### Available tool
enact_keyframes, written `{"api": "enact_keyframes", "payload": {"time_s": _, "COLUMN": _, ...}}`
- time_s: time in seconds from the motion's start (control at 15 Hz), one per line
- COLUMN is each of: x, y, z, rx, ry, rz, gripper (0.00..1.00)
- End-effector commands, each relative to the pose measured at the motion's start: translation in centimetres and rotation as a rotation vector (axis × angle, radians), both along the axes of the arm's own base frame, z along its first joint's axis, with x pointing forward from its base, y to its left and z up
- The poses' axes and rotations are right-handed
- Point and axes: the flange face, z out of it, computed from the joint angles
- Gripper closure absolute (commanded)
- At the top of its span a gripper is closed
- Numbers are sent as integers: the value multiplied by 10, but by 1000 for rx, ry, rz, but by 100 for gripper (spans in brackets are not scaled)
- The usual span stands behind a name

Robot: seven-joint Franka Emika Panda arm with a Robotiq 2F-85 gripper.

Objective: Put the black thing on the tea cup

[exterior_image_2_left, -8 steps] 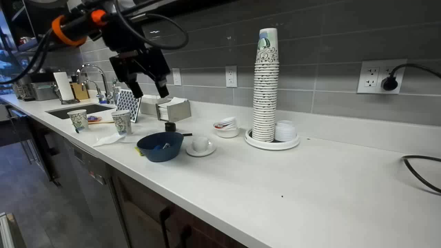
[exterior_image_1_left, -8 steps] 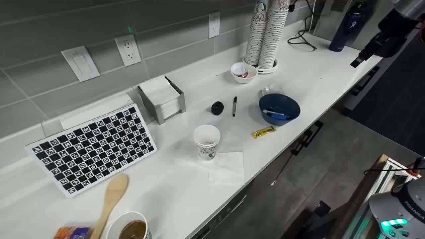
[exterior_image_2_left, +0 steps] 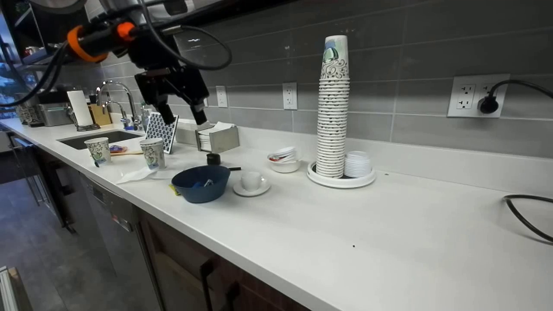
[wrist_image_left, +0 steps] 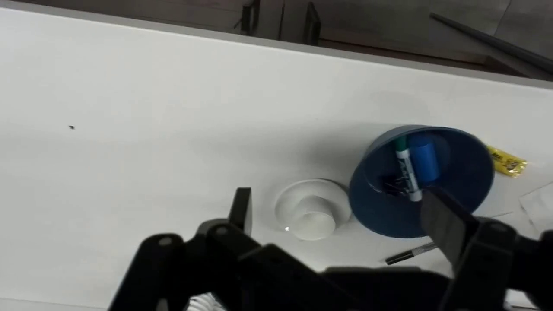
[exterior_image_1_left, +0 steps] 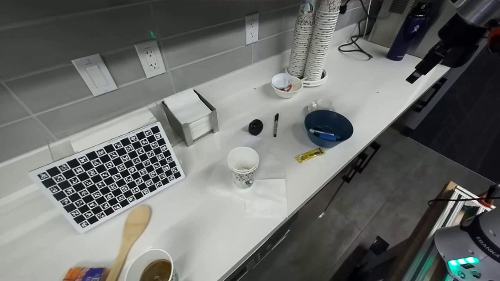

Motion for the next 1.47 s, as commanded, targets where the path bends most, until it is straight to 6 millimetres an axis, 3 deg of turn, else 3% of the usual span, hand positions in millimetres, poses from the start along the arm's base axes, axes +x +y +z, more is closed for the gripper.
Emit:
{"api": "enact_keyframes", "payload": {"time_s": 0.0, "x": -1, "y": 78, "z": -25, "rx": 66, "ry": 36, "rz": 114, "gripper": 0}}
{"api": "enact_keyframes", "payload": {"time_s": 0.2, "x": 12, "y": 157, "z": -49, "rx": 76, "ry": 38, "rz": 253, "gripper": 0}}
{"api": "enact_keyframes", "payload": {"time_s": 0.33, "x": 34, "y": 211, "z": -59, "rx": 53, "ry": 0, "rz": 310, "gripper": 0}}
{"api": "enact_keyframes", "payload": {"time_s": 0.53, "x": 73, "y": 263, "z": -59, "rx": 39, "ry": -106, "rz": 262, "gripper": 0}}
{"api": "enact_keyframes", "payload": {"time_s": 0.67, "x": 111, "y": 273, "z": -56, "rx": 51, "ry": -169, "rz": 141, "gripper": 0}}
{"api": "enact_keyframes", "payload": {"time_s": 0.8, "x": 143, "y": 270, "z": -55, "rx": 37, "ry": -146, "rz": 69, "gripper": 0}}
{"api": "enact_keyframes", "payload": {"time_s": 0.87, "x": 102, "y": 272, "z": -54, "rx": 47, "ry": -162, "rz": 135, "gripper": 0}}
{"api": "enact_keyframes", "payload": {"time_s": 1.0, "x": 131, "y": 267, "z": -57, "rx": 46, "ry": -155, "rz": 95, "gripper": 0}}
{"api": "enact_keyframes", "payload": {"time_s": 1.2, "x": 143, "y": 266, "z": -61, "rx": 49, "ry": -147, "rz": 83, "gripper": 0}}
{"api": "enact_keyframes", "payload": {"time_s": 1.4, "x": 164, "y": 302, "z": -97, "rx": 72, "ry": -83, "rz": 135, "gripper": 0}}
